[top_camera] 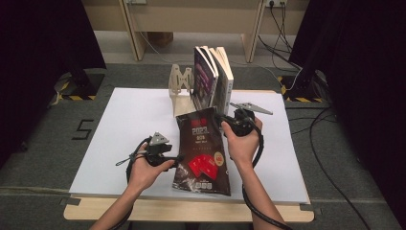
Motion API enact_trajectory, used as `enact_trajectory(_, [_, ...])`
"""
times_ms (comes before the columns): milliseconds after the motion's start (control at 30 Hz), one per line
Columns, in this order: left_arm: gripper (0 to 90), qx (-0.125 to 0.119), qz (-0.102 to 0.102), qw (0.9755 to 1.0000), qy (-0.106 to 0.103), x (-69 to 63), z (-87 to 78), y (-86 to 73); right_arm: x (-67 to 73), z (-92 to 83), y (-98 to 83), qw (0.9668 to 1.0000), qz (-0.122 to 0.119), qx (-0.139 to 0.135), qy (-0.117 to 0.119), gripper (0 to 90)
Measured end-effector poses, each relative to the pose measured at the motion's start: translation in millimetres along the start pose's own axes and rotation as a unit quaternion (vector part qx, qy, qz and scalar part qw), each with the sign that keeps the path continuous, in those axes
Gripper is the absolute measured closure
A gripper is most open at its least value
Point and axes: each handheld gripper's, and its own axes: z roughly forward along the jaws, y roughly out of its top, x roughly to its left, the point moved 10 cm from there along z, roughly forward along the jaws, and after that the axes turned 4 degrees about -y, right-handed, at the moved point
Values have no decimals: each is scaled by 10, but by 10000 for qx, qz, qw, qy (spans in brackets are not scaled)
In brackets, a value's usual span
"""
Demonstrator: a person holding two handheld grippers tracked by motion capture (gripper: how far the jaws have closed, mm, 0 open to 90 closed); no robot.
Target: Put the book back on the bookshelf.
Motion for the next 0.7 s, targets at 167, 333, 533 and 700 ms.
enact_trajectory(167, [325,-155,-50,9999,-37,18,17,71,33,27,36,9999,0,-99,22,877])
enact_trajectory(333, [325,-213,-56,9997,-55,21,14,139,50,55,86,9999,15,-144,48,878])
enact_trajectory(533, [333,-313,-7,9995,-55,28,-6,214,61,53,169,9995,-4,-299,68,877])
enact_trajectory(700, [332,-423,1,9991,-59,27,-11,281,70,80,195,9995,30,-310,84,876])
